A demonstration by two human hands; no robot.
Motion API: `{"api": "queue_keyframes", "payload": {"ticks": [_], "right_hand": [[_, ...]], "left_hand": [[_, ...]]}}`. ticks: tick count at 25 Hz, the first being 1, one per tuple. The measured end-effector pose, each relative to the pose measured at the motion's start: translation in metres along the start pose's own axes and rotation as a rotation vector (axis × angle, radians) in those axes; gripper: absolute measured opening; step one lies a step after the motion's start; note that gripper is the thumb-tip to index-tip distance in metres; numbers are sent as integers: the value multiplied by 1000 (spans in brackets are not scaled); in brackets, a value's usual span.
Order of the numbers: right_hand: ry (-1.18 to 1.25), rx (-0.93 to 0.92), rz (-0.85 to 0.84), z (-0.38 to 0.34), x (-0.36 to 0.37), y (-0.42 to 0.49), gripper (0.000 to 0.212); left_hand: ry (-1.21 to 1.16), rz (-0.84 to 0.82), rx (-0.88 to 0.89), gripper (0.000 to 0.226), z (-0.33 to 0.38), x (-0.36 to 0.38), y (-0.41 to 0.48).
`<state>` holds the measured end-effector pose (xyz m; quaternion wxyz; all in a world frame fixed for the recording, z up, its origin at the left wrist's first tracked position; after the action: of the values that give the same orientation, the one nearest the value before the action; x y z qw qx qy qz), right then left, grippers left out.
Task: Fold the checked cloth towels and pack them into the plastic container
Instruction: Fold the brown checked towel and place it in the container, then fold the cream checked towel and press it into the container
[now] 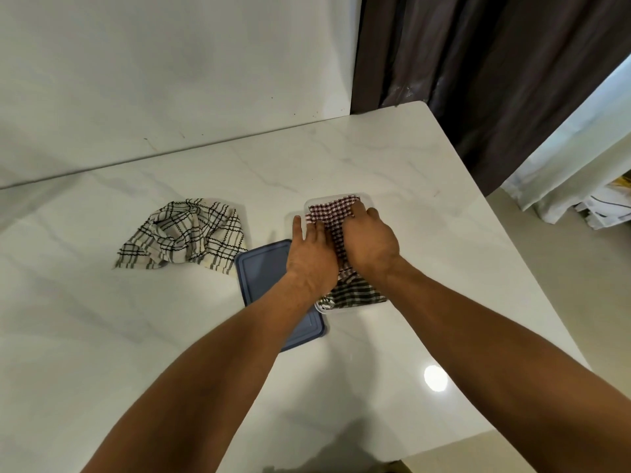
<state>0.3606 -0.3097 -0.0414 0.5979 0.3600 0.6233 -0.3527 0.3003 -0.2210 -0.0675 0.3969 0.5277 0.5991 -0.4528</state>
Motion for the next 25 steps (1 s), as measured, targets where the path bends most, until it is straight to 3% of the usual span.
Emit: {"api": "queue_keyframes", "payload": {"ticks": [3, 5, 10, 17, 22, 25], "right_hand": [[-128, -25, -77, -2, 10, -10, 38], [-158, -69, -41, -6, 19, -15, 42], [13, -130, -76, -13, 29, -18, 50], [86, -82, 55, -37, 1, -21, 45], [120, -80, 202, -88, -17, -18, 41], [106, -145, 177, -136, -18, -17, 37]], "left_hand": [[-1, -6, 7, 73, -3, 0, -3], [13, 12, 6, 76, -3, 0, -6], [-138, 135, -10, 77, -12, -5, -14], [-377, 377, -200, 57, -52, -3, -48], [-337, 317, -304, 59, -117, 28, -95], [-329, 292, -349, 60, -158, 47, -123]]}}
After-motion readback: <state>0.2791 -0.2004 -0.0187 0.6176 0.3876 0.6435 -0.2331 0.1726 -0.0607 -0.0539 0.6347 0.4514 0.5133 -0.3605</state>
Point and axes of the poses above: each hand's wrist, its own y-axis towards the middle knuckle, its own x-axis out of the palm, z = x × y, the point moved 3 cm from there along y, towards the middle knuckle, and after that the axes turned 13 degrees about z, right-handed, at the moved point
